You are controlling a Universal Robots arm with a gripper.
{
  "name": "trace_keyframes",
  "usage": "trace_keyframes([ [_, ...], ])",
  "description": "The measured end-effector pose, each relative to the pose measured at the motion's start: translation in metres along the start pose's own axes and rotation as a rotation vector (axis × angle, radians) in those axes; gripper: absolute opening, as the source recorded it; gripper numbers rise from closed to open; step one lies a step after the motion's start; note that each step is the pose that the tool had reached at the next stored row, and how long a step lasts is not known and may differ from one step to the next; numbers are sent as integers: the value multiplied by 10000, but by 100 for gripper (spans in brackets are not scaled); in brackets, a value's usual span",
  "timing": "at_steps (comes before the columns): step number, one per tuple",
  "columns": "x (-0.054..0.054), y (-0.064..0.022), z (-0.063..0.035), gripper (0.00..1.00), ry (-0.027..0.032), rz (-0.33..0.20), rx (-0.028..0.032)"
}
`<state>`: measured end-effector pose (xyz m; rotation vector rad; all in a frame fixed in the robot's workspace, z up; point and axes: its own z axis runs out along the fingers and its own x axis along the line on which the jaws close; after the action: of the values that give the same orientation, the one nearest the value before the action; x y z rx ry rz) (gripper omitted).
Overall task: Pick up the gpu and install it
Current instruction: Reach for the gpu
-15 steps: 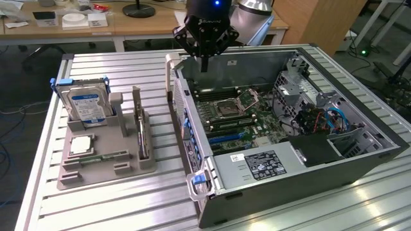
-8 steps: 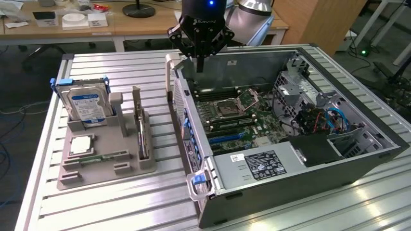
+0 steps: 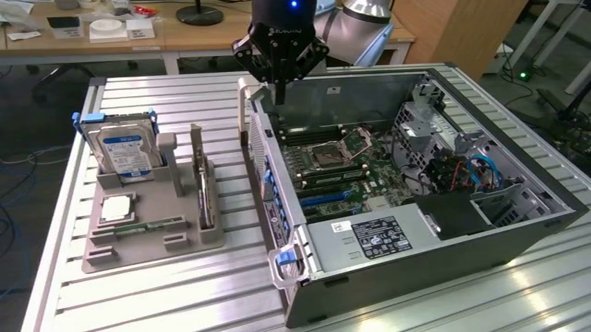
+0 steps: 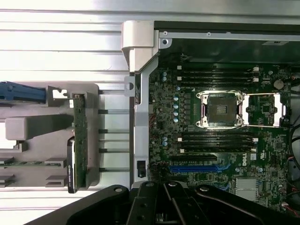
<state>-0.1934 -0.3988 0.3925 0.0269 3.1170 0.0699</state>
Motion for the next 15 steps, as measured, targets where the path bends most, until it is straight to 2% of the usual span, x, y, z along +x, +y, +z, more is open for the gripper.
trace_keyframes([
  [15,193,-3,-2,11,3,-49,-1],
])
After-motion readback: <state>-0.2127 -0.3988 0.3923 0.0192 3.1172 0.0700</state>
